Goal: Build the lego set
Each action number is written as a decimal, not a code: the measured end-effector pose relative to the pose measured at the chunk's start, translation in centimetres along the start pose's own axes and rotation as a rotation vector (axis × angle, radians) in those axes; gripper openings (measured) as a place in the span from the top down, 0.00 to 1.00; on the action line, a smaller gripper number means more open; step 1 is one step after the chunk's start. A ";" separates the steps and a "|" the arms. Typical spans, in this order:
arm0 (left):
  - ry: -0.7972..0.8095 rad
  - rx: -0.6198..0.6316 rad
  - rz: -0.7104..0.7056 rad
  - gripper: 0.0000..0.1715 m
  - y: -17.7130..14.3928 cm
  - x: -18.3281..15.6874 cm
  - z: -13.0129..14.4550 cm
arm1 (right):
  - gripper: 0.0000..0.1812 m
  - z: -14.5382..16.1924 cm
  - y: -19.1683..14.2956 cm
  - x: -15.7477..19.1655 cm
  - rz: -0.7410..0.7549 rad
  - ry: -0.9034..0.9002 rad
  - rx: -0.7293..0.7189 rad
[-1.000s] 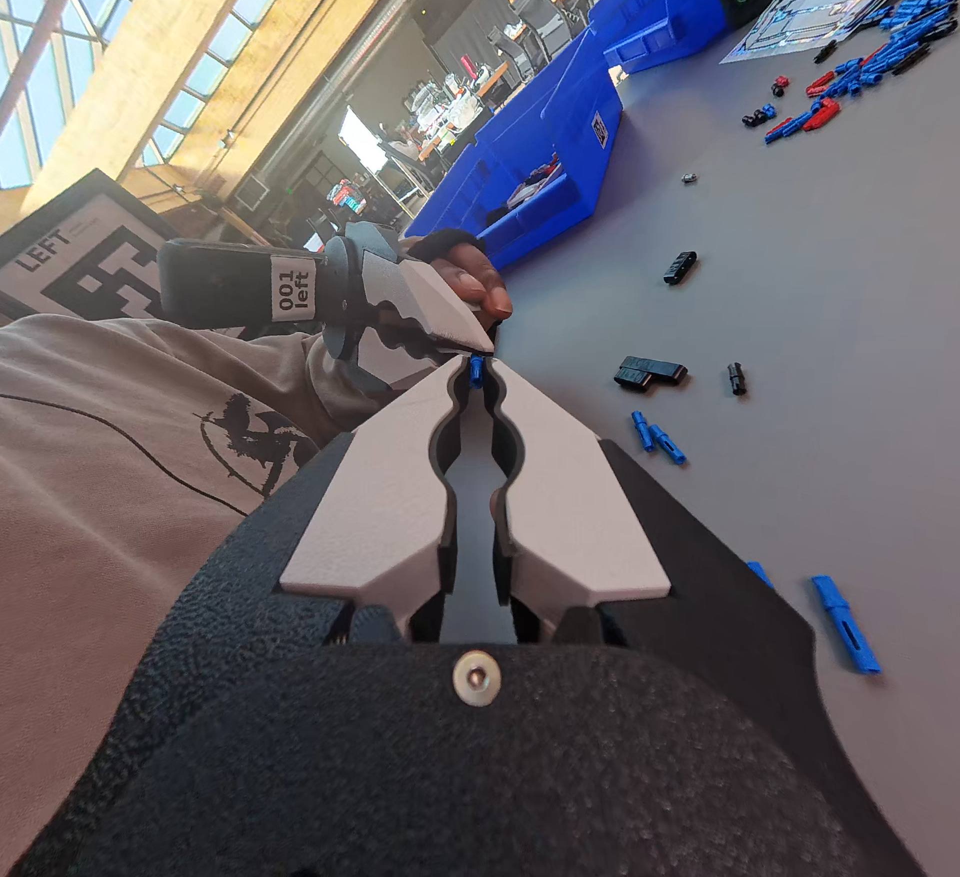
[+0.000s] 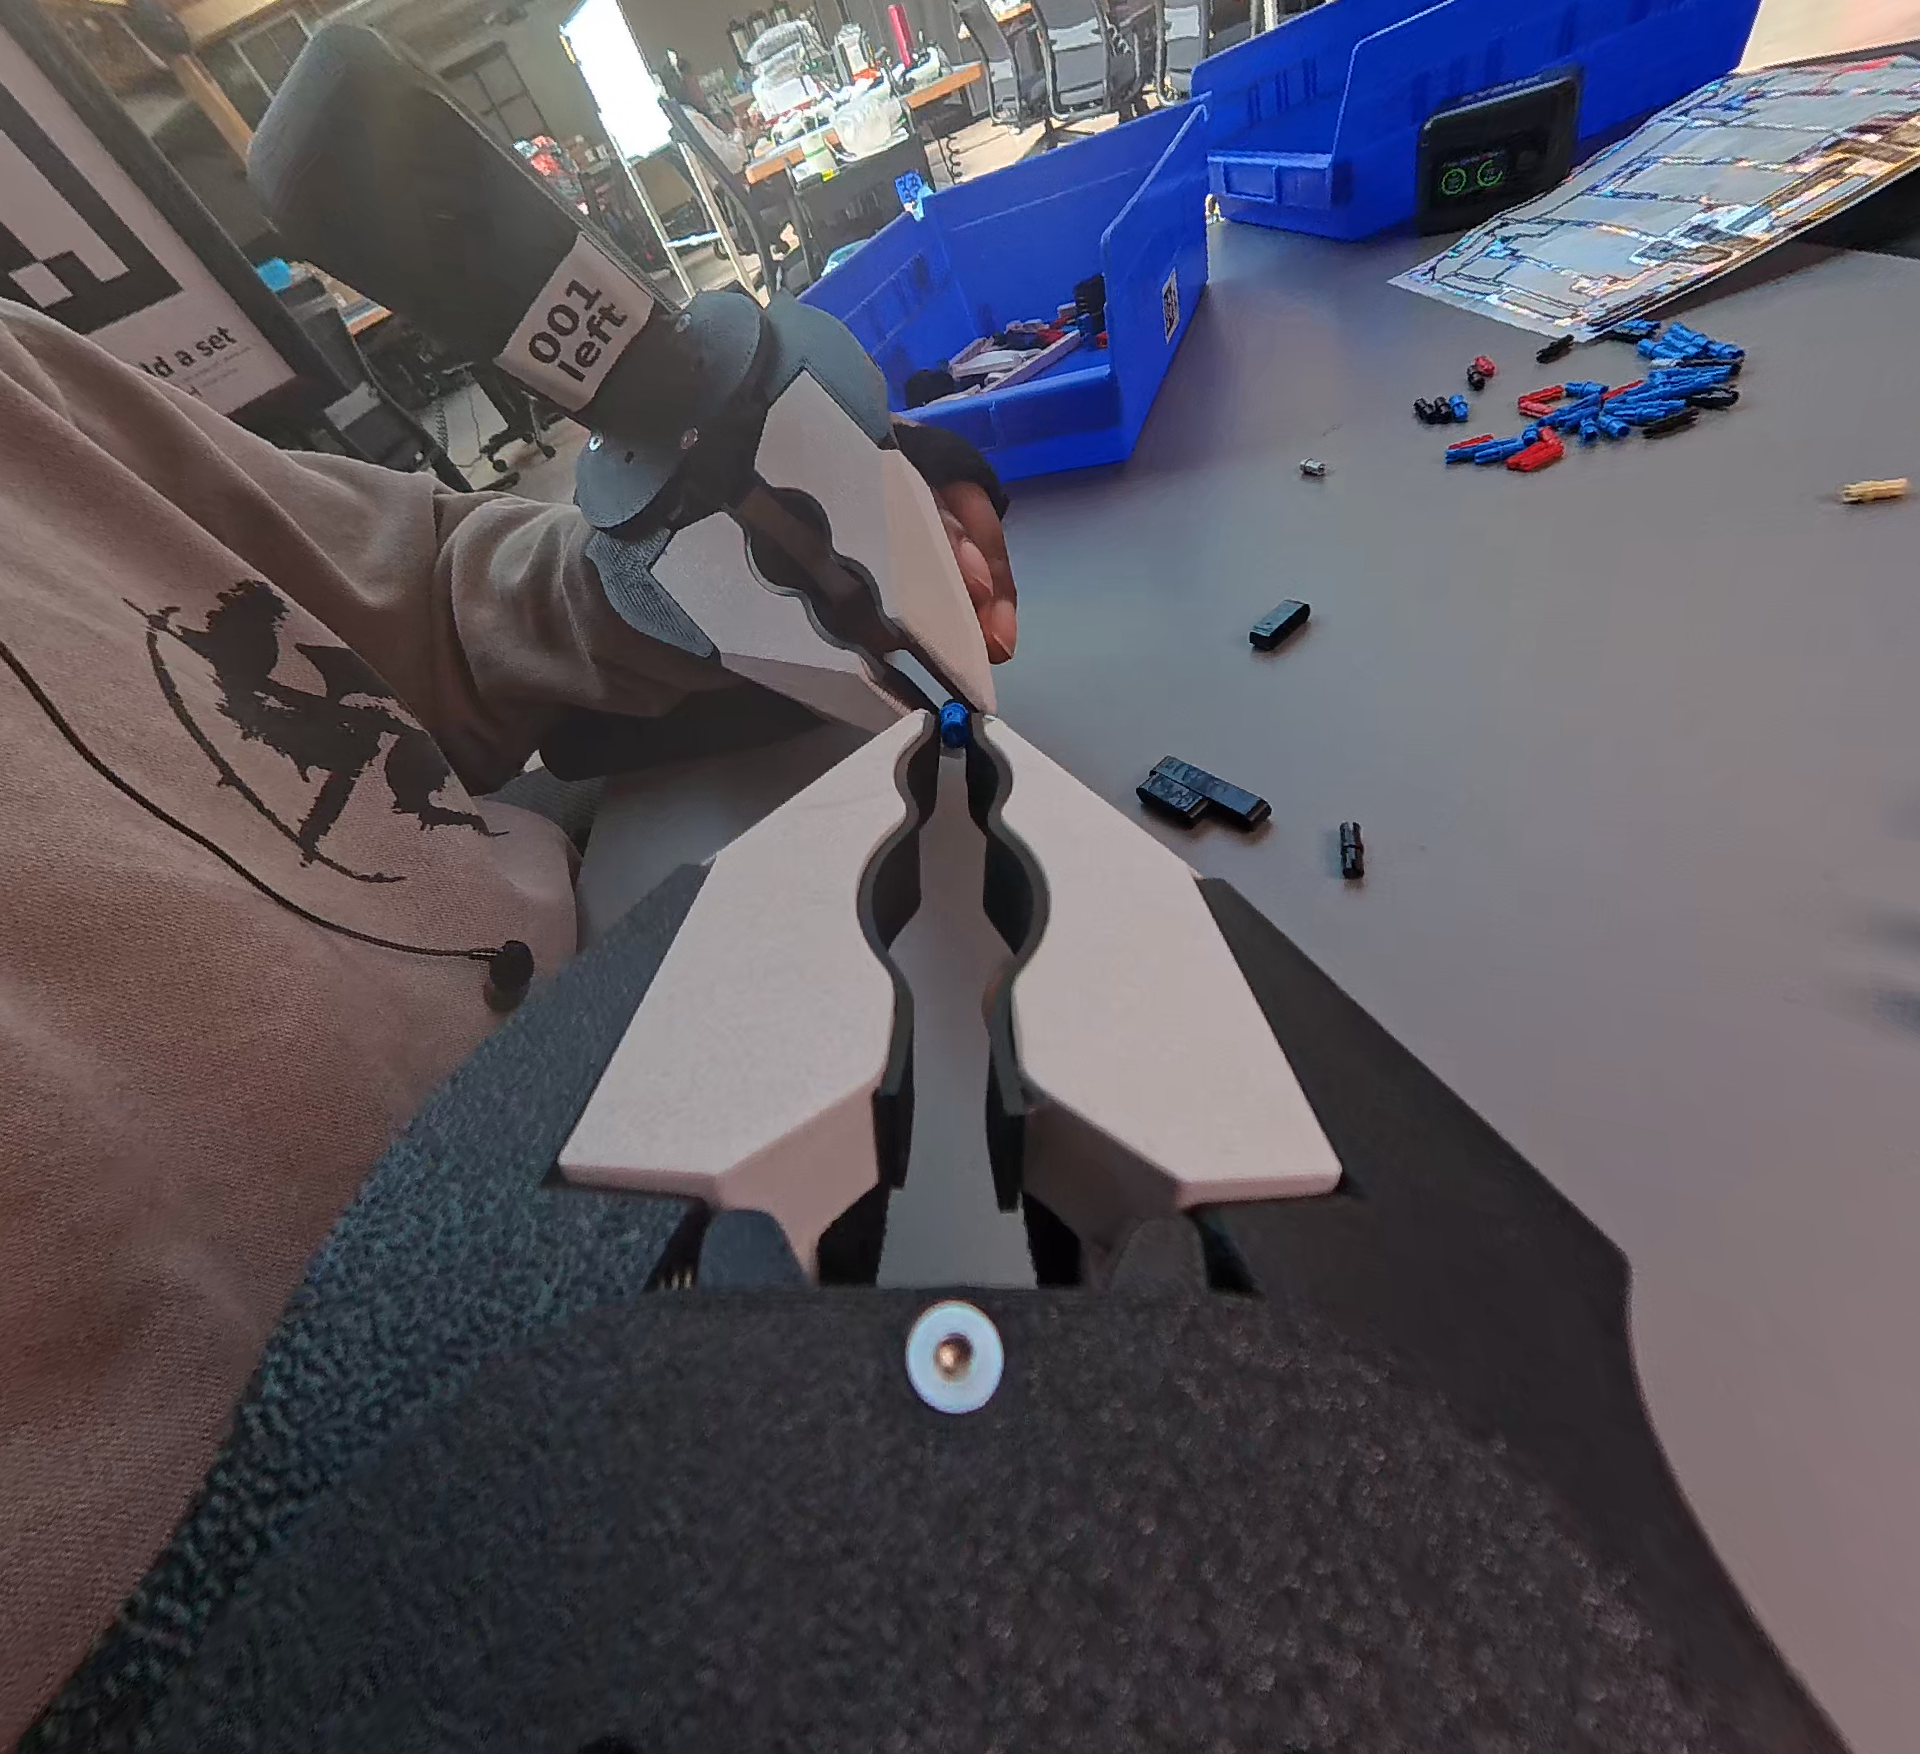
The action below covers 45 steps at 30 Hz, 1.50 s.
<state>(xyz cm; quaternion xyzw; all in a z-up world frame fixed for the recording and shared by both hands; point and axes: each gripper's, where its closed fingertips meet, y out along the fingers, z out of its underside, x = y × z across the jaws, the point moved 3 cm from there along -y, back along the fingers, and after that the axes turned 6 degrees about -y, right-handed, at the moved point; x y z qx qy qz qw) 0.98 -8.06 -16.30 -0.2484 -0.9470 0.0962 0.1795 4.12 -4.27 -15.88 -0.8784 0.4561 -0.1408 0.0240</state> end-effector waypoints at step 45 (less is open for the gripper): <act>-0.286 0.439 0.192 0.87 1.8 -2.1 7.1 | 0.99 3.5 -0.6 -1.5 -0.049 -0.364 0.808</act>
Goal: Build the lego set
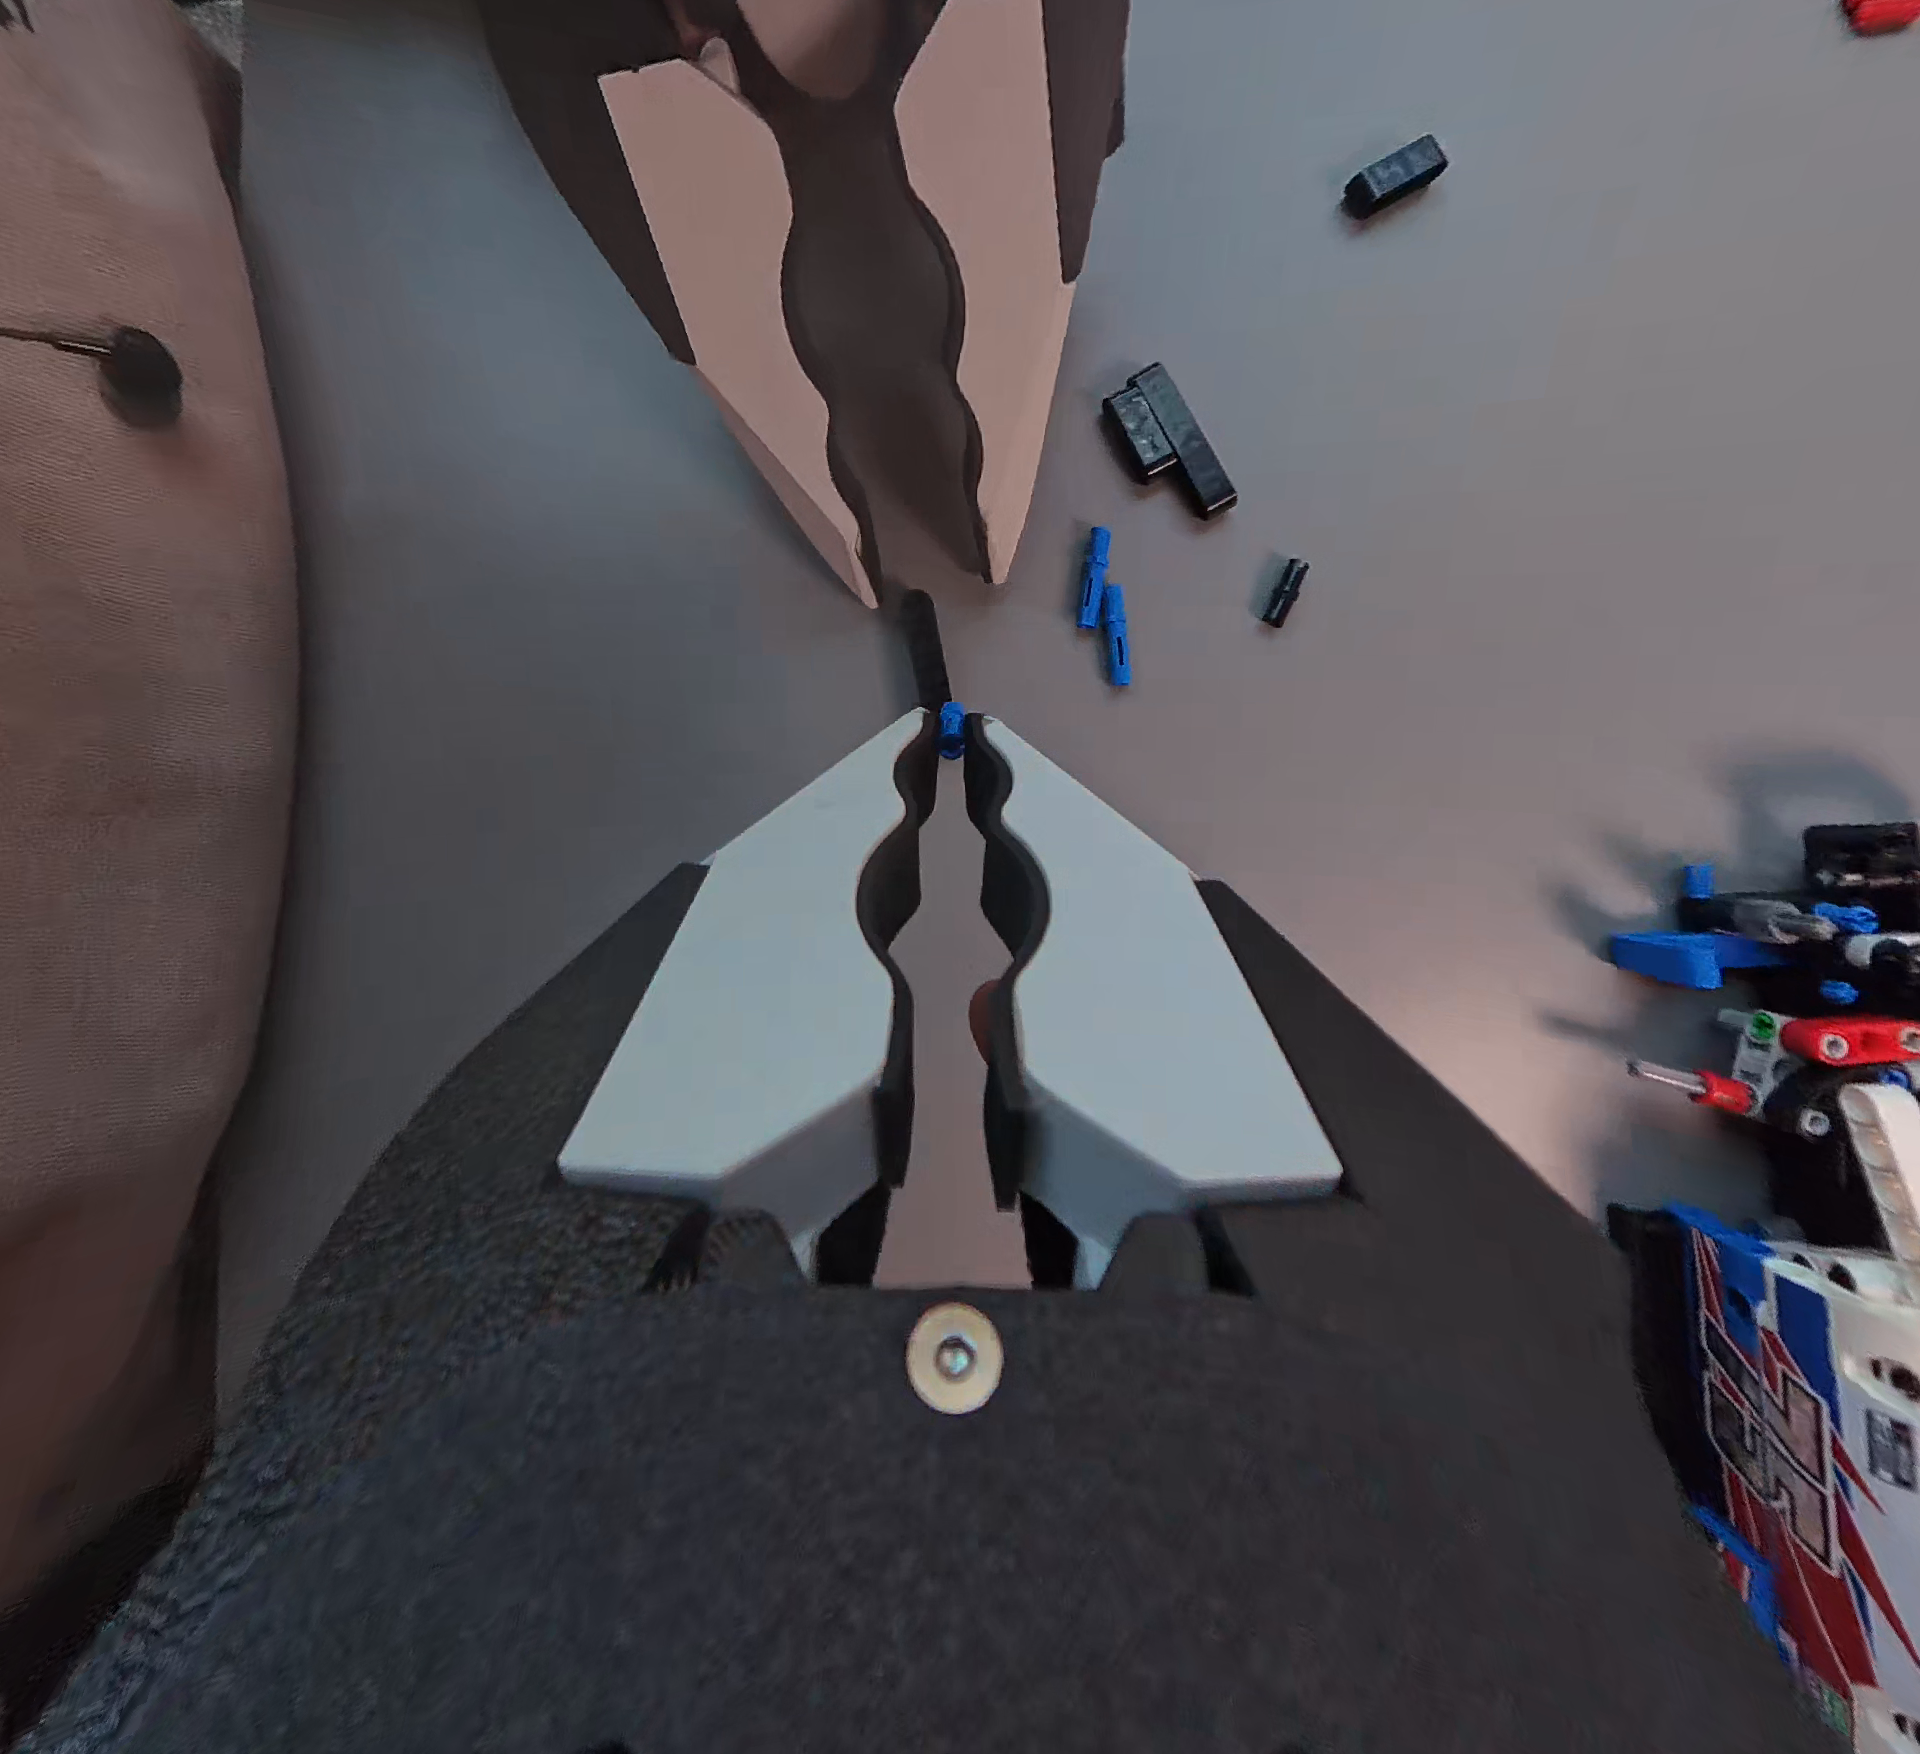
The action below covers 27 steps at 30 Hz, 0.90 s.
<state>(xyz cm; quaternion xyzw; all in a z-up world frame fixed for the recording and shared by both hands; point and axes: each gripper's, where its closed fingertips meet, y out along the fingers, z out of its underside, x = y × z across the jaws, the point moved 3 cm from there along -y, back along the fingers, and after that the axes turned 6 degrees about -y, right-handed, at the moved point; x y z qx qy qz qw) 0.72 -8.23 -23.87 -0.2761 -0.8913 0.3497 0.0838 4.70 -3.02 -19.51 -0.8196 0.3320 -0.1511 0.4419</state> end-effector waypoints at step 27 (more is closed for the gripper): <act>0.066 -0.037 -0.016 0.97 0.6 -0.2 -0.4 | 0.99 0.2 3.0 0.3 -0.021 -0.120 0.285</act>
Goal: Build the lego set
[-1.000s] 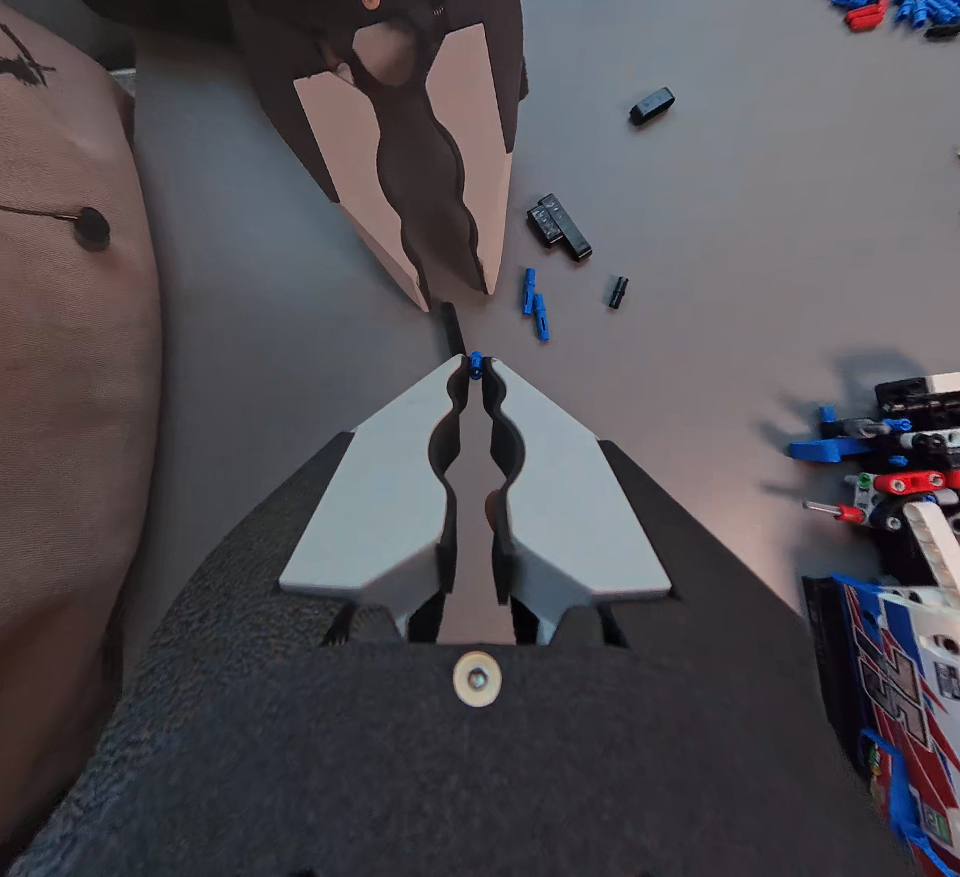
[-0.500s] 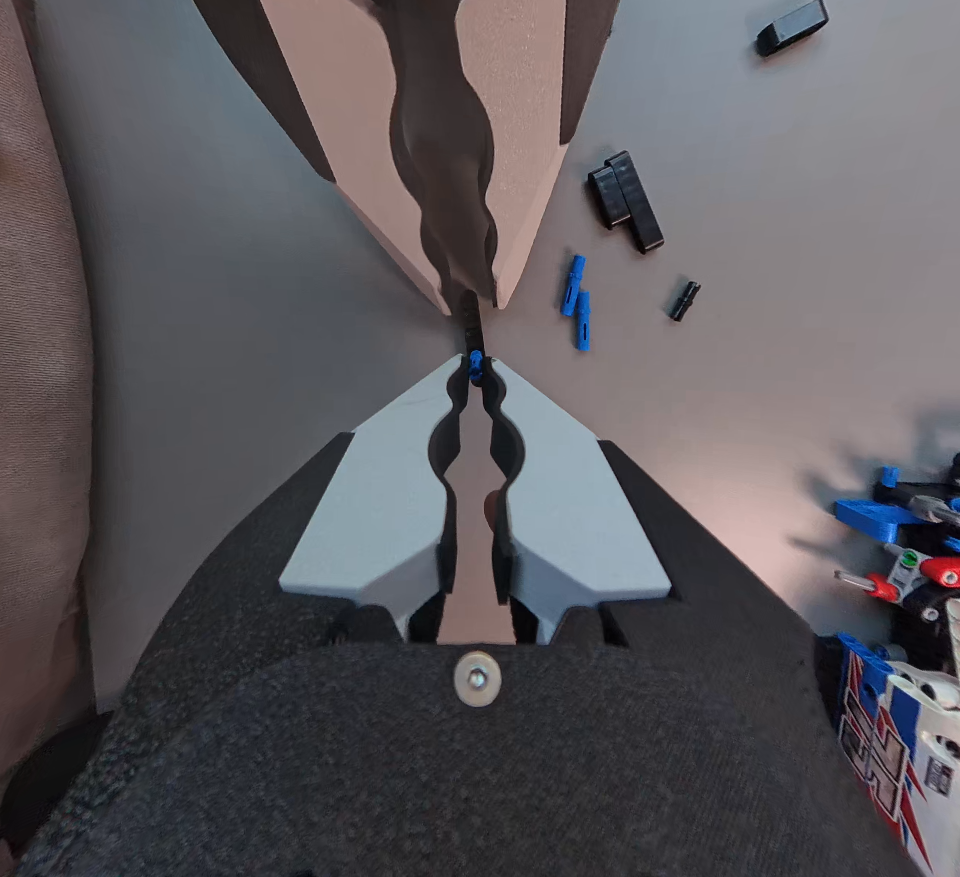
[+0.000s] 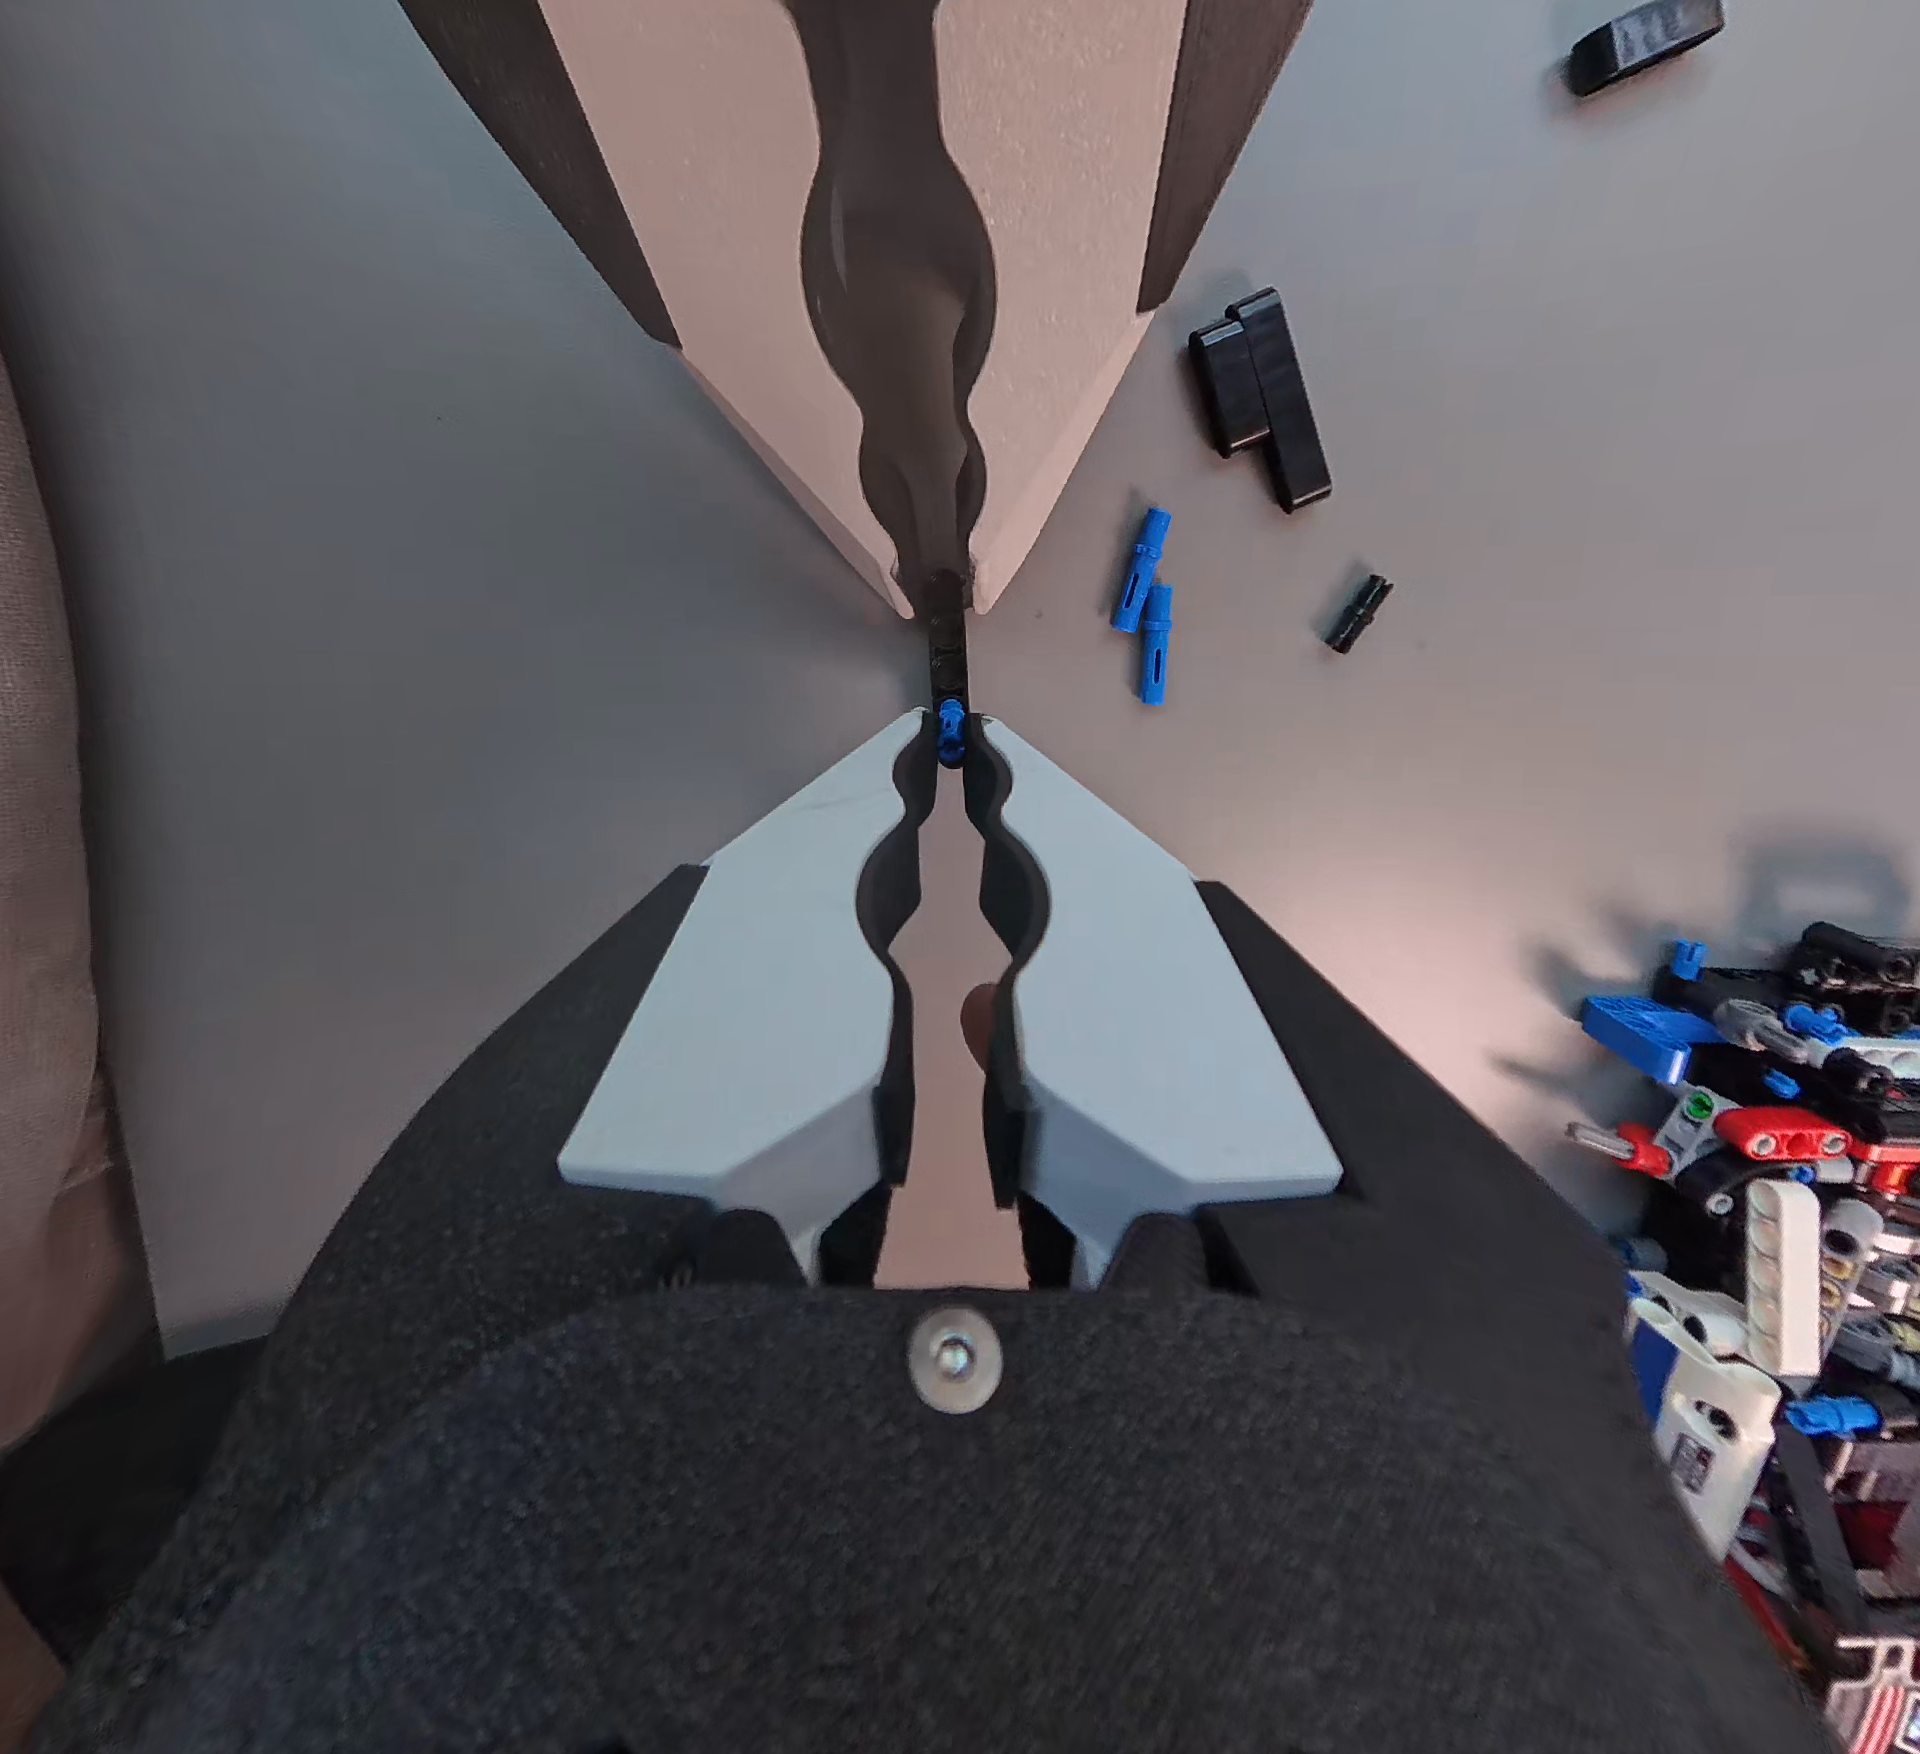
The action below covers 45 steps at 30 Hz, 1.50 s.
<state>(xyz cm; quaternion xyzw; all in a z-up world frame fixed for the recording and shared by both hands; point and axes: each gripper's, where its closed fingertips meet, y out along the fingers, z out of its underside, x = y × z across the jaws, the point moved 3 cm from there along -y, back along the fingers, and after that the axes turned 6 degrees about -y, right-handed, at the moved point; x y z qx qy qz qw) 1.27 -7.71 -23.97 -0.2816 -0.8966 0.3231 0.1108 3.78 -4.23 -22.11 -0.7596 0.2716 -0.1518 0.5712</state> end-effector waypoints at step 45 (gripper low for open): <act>-0.059 -0.127 -0.021 0.91 -1.2 0.6 -1.5 | 0.99 5.8 -0.8 -1.5 0.098 0.260 -0.172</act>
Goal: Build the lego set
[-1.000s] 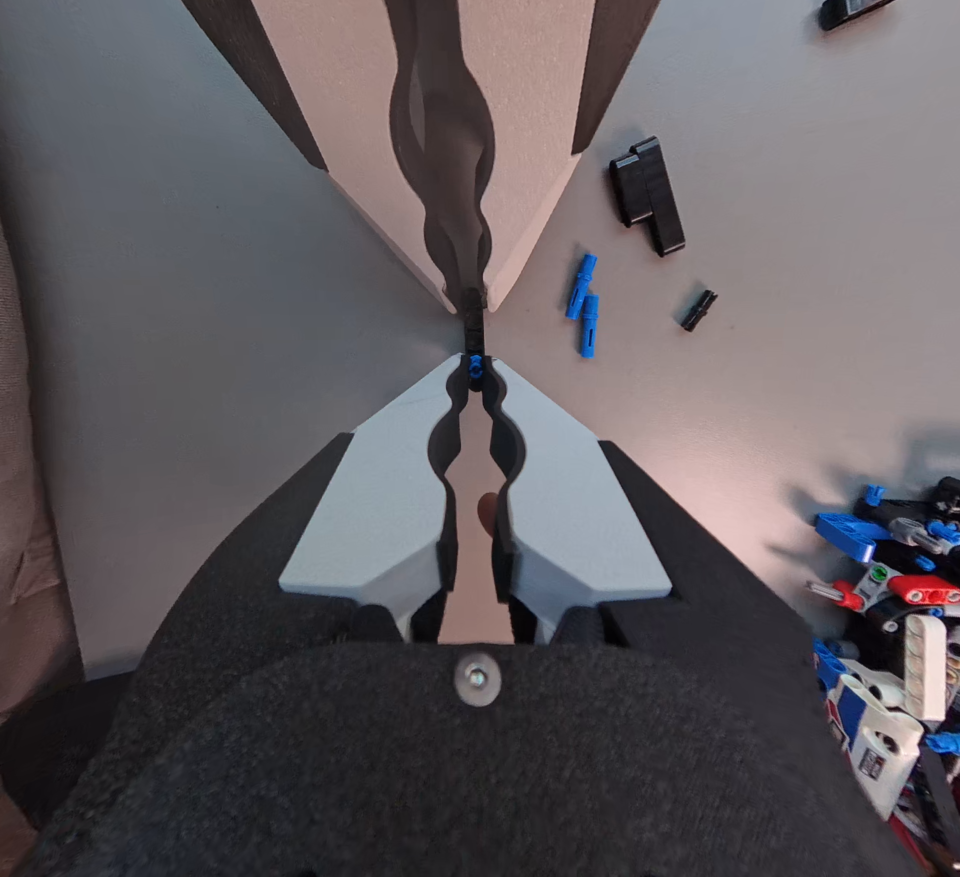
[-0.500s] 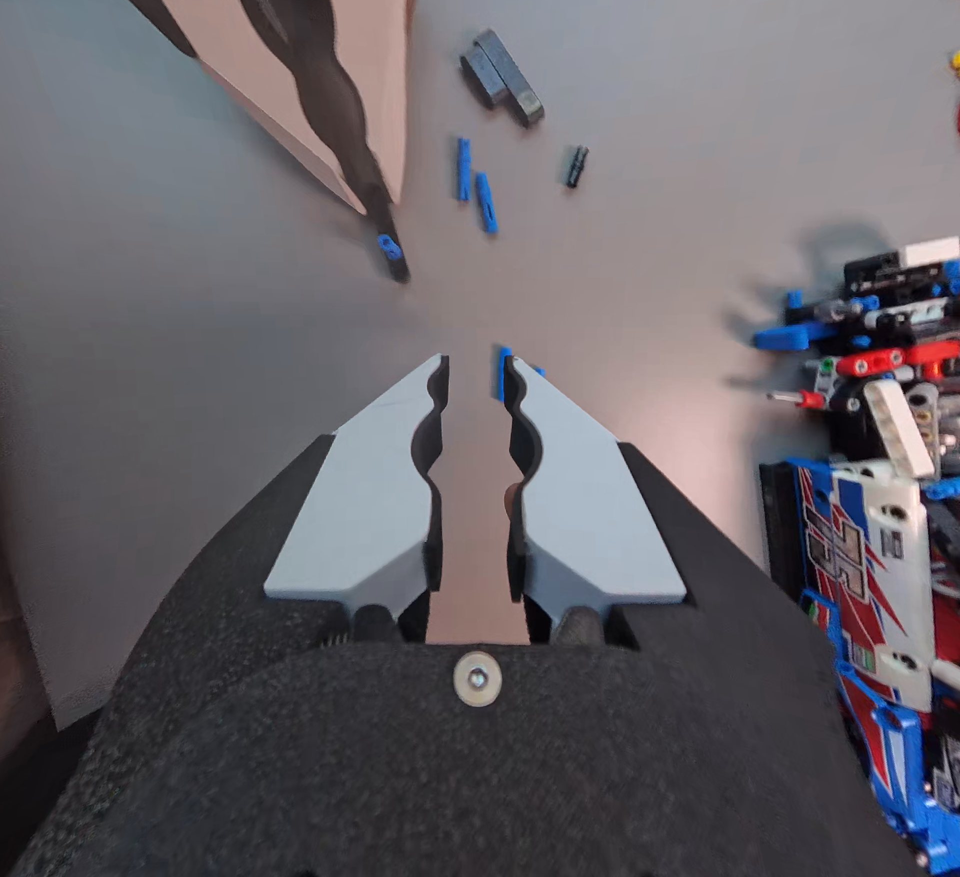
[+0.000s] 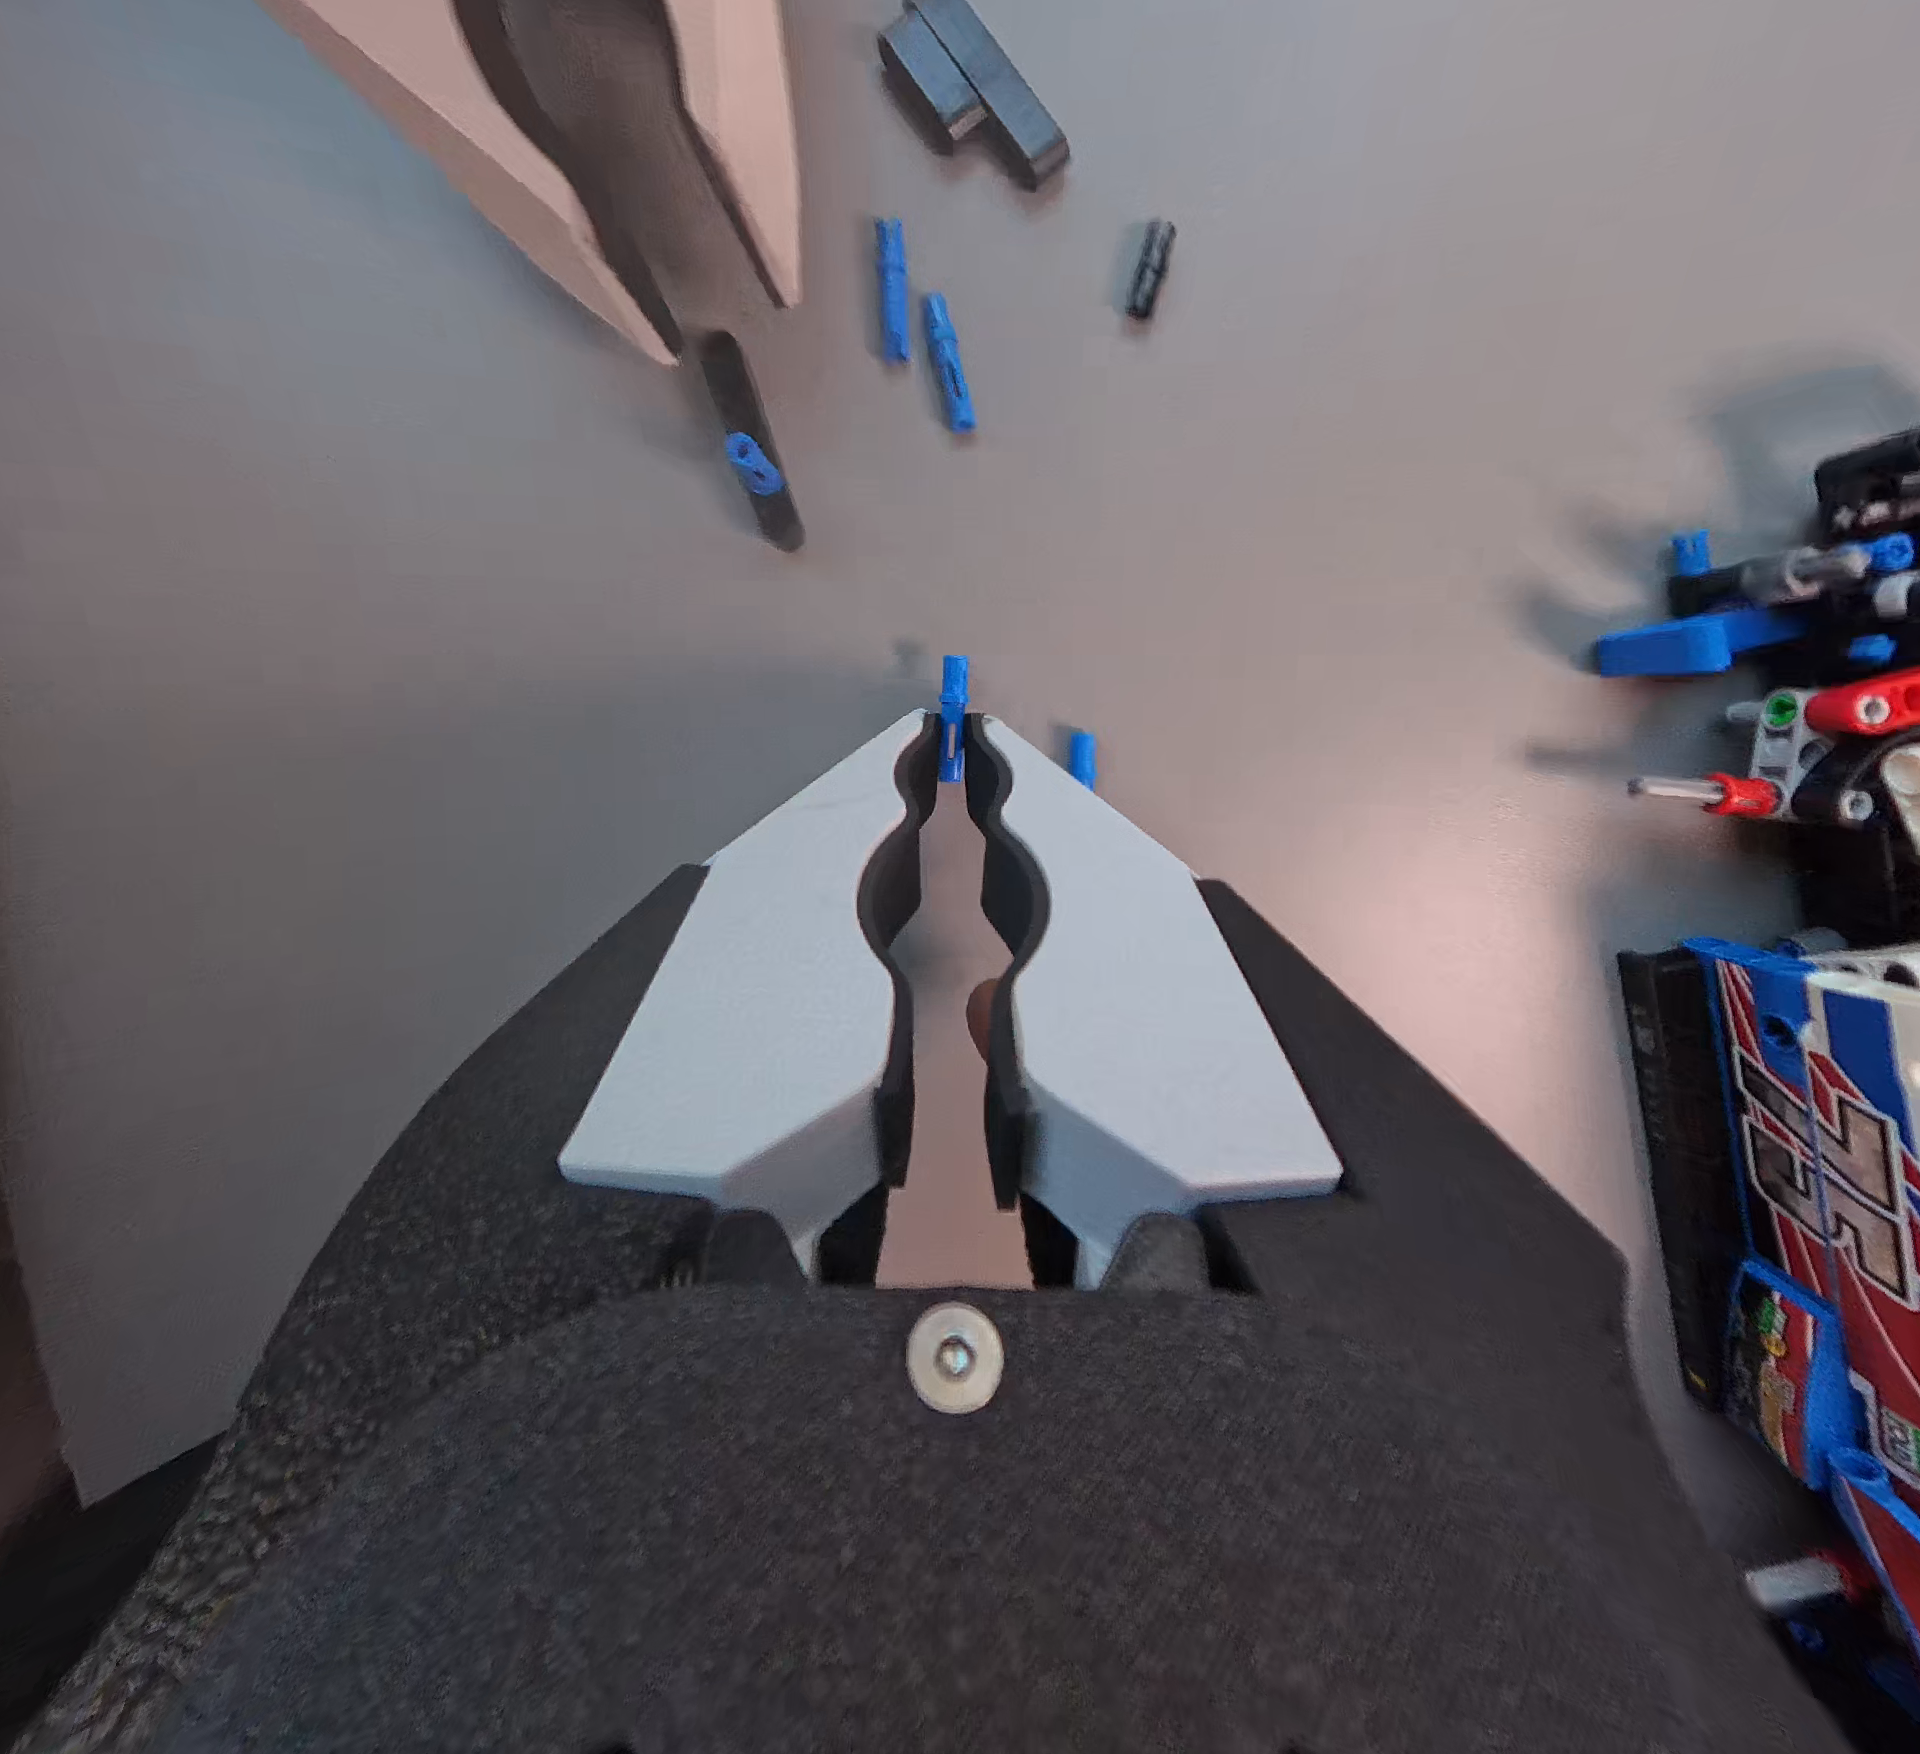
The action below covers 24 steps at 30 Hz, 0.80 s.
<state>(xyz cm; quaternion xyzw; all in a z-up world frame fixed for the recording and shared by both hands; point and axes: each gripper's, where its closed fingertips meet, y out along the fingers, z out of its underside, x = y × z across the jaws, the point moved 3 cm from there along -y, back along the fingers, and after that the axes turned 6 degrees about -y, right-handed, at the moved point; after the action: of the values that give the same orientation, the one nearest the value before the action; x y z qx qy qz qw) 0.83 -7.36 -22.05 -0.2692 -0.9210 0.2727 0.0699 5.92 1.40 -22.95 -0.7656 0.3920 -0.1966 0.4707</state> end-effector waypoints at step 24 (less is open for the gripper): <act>-0.354 -0.555 0.590 0.99 -6.6 -2.7 -7.0 | 0.99 -10.3 -7.9 6.2 0.106 -0.246 -0.791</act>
<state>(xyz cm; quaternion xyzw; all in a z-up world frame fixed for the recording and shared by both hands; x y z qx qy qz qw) 2.01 -10.18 -12.54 -0.4785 -0.8408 0.0651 -0.2447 6.12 -7.32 -11.58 -0.8840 0.4170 0.0862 0.1931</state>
